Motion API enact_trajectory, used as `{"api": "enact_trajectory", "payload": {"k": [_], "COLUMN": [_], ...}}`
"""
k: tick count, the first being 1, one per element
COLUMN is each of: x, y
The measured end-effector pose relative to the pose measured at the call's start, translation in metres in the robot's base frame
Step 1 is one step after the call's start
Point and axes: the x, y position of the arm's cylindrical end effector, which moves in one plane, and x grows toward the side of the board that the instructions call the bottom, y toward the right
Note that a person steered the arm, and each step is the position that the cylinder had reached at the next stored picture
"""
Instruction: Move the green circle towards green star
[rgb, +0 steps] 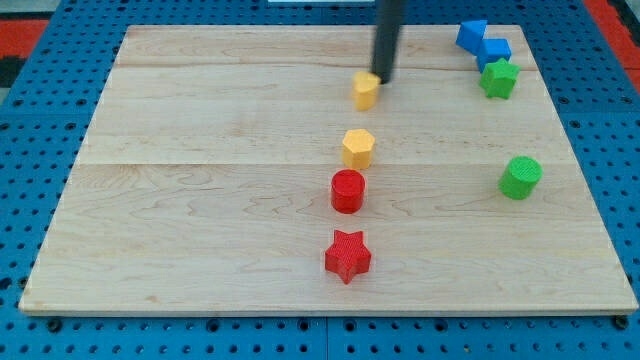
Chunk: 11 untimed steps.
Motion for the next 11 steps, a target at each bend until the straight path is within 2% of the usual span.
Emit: {"api": "enact_trajectory", "payload": {"k": [1,2,3,4,5,6,7,8,9,11], "x": [0.027,0.028,0.05,0.107,0.192,0.208,0.188,0.232,0.235,0.174], "y": [-0.015,0.056,0.156,0.232,0.214,0.138,0.113,0.138,0.15,0.168]}}
